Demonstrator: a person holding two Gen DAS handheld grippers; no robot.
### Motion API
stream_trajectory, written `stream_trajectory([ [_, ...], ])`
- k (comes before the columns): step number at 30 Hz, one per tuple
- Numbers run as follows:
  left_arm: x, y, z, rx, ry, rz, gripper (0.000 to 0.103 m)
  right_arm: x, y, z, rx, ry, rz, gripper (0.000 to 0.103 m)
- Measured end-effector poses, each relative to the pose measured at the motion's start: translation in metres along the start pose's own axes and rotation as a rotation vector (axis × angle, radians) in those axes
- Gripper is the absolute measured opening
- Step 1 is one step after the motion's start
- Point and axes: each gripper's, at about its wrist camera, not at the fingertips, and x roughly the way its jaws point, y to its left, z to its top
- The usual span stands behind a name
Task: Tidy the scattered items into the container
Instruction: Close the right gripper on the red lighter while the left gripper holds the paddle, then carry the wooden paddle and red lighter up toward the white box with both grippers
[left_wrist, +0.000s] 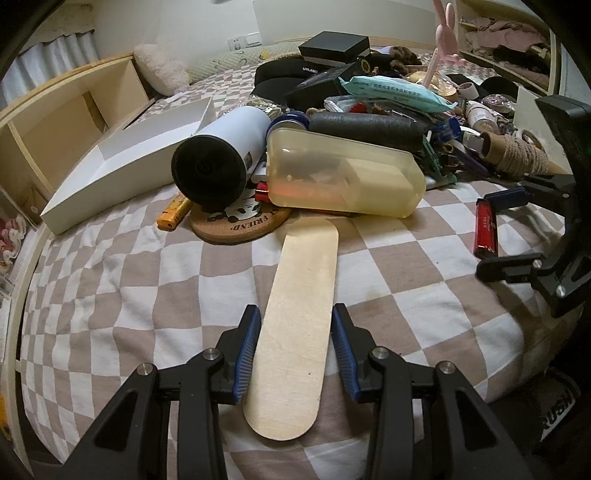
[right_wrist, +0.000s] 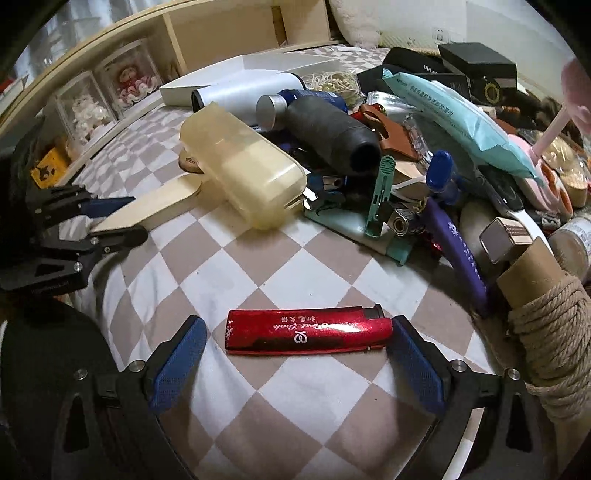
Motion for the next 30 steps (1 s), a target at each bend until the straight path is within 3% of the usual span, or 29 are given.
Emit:
stream_trajectory([
  [3, -0.001, 0.0, 0.0, -0.002, -0.006, 0.038, 0.034, -0.004, -0.003, 0.0, 0.017, -0.013, -0.008, 0.083],
  [9, -0.005, 0.004, 0.0, -0.015, -0.013, 0.059, 0.034, -0.009, -0.003, -0.003, 0.026, -0.023, -0.011, 0.083],
  [15, -0.011, 0.023, -0.007, -0.126, 0.008, 0.004, 0.034, -0.025, -0.008, -0.014, 0.093, -0.034, 0.022, 0.083],
  [21, -0.024, 0.03, -0.02, -0.196, 0.012, 0.012, 0.034, -0.038, -0.014, -0.026, 0.169, -0.044, 0.05, 0.083],
  [30, -0.057, 0.025, -0.004, -0.212, -0.068, 0.021, 0.034, -0.066, -0.02, -0.027, 0.239, -0.112, 0.086, 0.083],
])
